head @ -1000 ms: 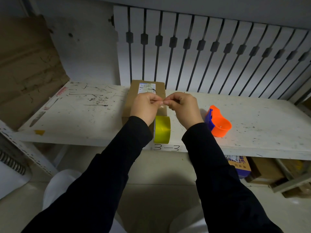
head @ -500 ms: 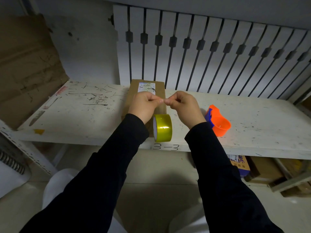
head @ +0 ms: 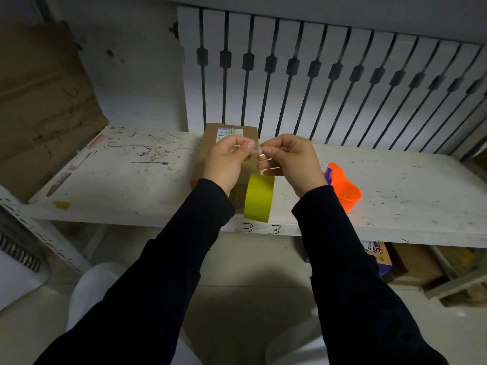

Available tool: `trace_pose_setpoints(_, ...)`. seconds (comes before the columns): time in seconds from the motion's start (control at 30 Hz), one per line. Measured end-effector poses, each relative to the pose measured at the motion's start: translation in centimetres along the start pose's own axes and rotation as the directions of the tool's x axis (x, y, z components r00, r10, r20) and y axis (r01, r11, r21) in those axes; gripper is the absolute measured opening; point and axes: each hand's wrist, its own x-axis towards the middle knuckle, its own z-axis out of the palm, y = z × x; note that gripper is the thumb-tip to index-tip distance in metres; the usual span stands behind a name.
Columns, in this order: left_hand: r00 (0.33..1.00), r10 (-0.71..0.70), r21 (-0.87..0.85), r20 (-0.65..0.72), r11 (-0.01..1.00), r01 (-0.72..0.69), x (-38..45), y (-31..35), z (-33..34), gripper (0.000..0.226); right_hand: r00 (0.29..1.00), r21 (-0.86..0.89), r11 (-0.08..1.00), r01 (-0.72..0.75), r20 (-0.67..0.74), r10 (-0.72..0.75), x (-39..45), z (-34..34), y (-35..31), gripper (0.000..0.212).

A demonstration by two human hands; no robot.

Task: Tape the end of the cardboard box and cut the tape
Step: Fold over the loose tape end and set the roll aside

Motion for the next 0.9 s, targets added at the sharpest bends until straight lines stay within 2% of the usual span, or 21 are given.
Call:
trace_pose_setpoints(0.07,0.999,-0.034,-0.007,0.0,0.999,0.034,0.0,-0.4,0.0,0.016,0.999,0.052,0.998,-0.023,-0.031,0.025,-0.1,-0.1,-0.1,0.013)
trace_pose_setpoints(0.13,0.991,-0.131,-0.002,0.014,0.991,0.131,0.2,-1.1,0.1,0.021,0.998,0.08,0.996,-0.029,-0.046,0.033,-0.2,-0.1,-0.1,0.01)
trace_pose_setpoints(0.23,0.95,-0.281,0.015,0.132,0.959,0.282,0.0,-1.4,0.6,0.064,0.997,0.094,0.995,-0.02,-0.071,0.027,-0.3,-0.1,-0.2,0.013)
trace_pose_setpoints(0.3,0.921,-0.32,0.036,0.223,0.947,0.32,0.0,-1.7,0.9,0.073,0.995,0.107,0.994,-0.017,-0.094,0.027,-0.2,0.0,-0.2,0.015)
trace_pose_setpoints(0.33,0.907,-0.341,0.04,0.246,0.939,0.342,0.0,-1.9,1.1,0.064,0.994,0.119,0.993,-0.017,-0.107,0.03,-0.2,0.0,-0.2,0.016)
trace_pose_setpoints(0.43,0.899,-0.345,0.111,0.268,0.938,0.327,0.1,-2.2,1.4,0.014,0.988,0.141,0.99,-0.022,-0.145,0.043,-0.1,-0.3,-0.2,0.014)
trace_pose_setpoints(0.47,0.906,-0.327,0.121,0.269,0.944,0.306,0.1,-2.4,1.5,0.009,0.986,0.143,0.989,-0.023,-0.158,0.046,-0.1,-0.4,-0.2,0.013)
trace_pose_setpoints(0.63,0.933,-0.253,-0.001,0.257,0.965,0.262,0.0,-2.6,2.0,0.02,0.97,0.168,0.986,-0.025,-0.234,0.065,0.0,-0.8,0.1,0.018)
trace_pose_setpoints(0.9,0.957,-0.204,-0.133,0.207,0.963,0.234,-0.3,-2.4,2.5,0.015,0.943,0.092,0.995,0.037,-0.332,-0.005,0.5,-0.9,0.9,0.02)
